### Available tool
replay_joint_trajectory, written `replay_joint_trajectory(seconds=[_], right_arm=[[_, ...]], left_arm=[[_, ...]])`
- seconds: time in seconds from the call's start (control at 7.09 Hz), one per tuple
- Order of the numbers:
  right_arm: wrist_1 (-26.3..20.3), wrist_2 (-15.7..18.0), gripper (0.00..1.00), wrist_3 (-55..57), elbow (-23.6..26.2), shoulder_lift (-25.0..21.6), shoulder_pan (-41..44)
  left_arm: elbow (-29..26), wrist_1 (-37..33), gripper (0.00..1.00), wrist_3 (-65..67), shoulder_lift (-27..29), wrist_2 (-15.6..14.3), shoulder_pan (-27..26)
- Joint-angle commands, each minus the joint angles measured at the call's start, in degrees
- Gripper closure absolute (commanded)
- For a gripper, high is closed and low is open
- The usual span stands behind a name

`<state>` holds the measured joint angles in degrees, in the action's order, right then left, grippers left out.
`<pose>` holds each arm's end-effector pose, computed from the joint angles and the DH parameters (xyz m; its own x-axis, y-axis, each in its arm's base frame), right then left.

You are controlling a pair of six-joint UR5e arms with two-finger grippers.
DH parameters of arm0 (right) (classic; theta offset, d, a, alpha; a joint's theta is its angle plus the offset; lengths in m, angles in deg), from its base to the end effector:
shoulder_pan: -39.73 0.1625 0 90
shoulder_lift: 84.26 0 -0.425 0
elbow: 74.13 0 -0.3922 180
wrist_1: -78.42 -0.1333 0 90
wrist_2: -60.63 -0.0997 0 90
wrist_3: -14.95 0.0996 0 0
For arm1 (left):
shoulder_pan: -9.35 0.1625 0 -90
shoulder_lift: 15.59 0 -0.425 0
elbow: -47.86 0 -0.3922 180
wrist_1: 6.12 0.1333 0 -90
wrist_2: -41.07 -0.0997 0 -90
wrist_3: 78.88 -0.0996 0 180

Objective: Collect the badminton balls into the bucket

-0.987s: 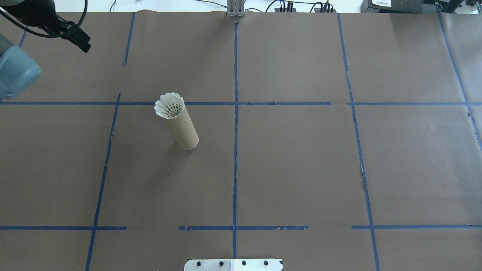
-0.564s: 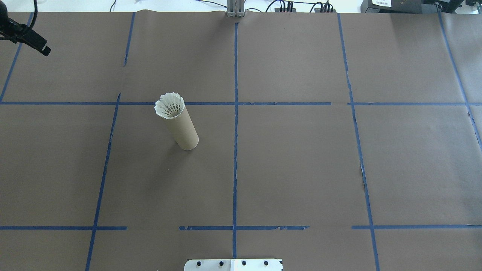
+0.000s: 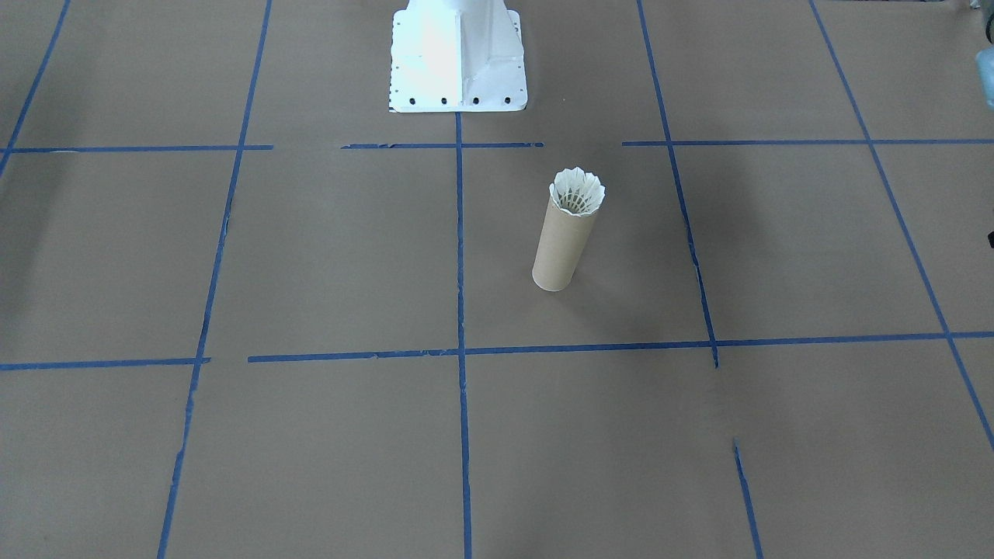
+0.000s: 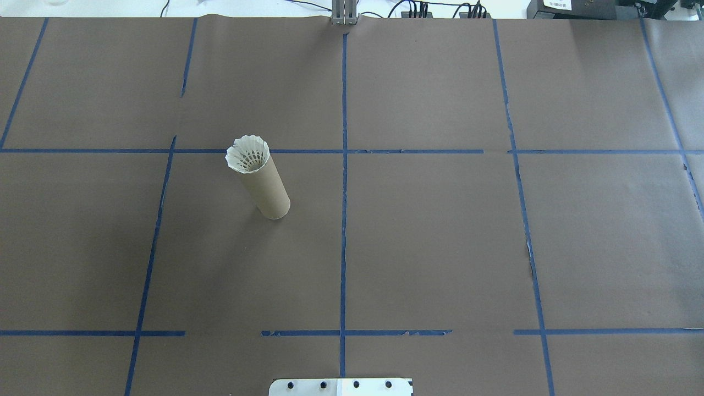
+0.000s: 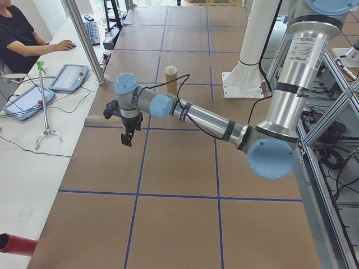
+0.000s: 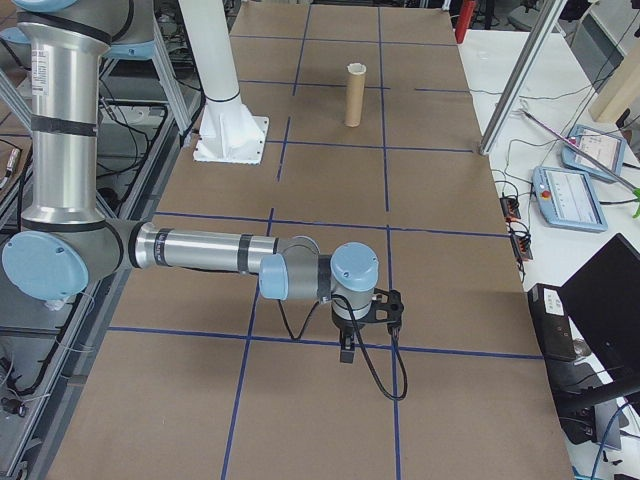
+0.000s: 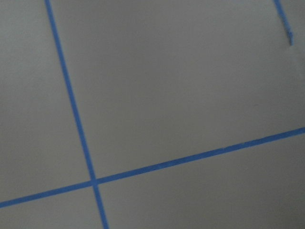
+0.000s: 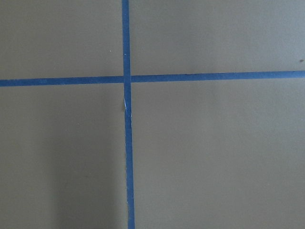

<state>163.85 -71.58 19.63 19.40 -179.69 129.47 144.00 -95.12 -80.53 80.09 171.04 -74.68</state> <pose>0.0643 -0.4551 0.6676 0.7384 0.0470 0.6727 -0.0559 0.9984 -0.0083 -0.0130 -0.5425 0.5613 0.7464 0.2277 -0.6253 -0.1237 0.9707 0.2058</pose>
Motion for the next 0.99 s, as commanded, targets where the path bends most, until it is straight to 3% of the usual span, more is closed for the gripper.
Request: replay_joint_trajectory(seconds=[0.0,0.85], right_arm=[[0.0,-0.1,0.00,0.0,0.0,0.1,0.0],[0.0,-0.1,0.00,0.0,0.1,0.1,0.0]], left_arm=[[-1.7,-0.9,0.00,-3.5,-4.1,-0.1,-2.8],[-6.0,-0.8,0.00,-2.8,-4.0,3.3,-4.0]])
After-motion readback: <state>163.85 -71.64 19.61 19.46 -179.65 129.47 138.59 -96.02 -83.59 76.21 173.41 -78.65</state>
